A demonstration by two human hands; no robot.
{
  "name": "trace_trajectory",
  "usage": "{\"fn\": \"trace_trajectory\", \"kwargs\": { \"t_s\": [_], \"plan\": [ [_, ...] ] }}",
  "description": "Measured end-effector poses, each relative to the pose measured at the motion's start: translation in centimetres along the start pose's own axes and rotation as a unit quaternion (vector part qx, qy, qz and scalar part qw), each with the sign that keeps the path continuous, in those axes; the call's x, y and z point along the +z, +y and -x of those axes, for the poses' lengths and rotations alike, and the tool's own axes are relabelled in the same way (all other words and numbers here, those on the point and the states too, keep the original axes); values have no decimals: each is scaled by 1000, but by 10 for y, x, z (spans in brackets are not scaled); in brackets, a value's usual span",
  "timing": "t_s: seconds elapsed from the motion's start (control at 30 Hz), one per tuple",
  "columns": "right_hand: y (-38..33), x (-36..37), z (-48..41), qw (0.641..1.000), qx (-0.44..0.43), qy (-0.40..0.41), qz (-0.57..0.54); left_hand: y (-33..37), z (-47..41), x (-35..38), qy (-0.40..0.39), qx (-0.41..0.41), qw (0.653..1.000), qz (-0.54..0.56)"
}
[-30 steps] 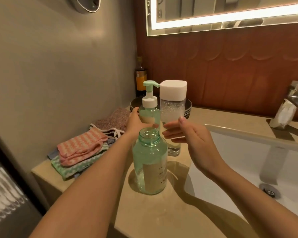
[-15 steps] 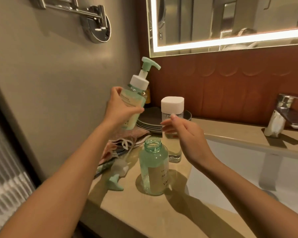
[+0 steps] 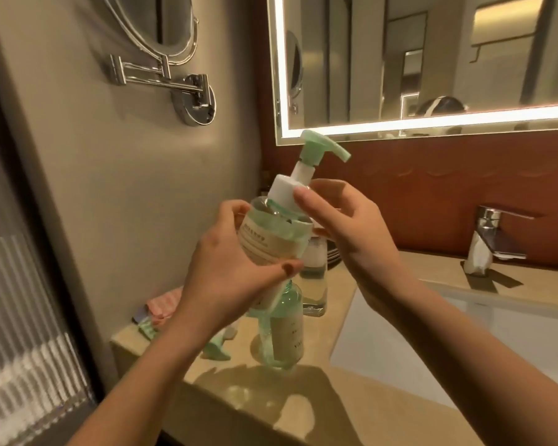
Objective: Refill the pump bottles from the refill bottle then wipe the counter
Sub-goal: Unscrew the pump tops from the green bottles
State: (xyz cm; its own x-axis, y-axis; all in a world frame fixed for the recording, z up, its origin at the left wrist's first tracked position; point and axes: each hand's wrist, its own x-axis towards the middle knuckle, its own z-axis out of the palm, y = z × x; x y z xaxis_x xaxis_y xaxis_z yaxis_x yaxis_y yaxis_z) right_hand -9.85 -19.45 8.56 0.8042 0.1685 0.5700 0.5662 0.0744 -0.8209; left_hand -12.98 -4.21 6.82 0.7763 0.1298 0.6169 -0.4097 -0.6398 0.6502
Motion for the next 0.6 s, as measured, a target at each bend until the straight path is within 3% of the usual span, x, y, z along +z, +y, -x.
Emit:
{"fn": "trace_trajectory", "kwargs": {
  "t_s": [0.37,0.47,0.6],
  "plan": [
    [37,-11,32,984,64,50,160,-26,65,64,-35,-49,998,22],
    [41,-21,41,992,63,3,111,-32,71,64,-91,-53,992,75],
    [40,-37,43,987,83,-131,32,-31,73,63,-165,-55,970,172]
  ]
}}
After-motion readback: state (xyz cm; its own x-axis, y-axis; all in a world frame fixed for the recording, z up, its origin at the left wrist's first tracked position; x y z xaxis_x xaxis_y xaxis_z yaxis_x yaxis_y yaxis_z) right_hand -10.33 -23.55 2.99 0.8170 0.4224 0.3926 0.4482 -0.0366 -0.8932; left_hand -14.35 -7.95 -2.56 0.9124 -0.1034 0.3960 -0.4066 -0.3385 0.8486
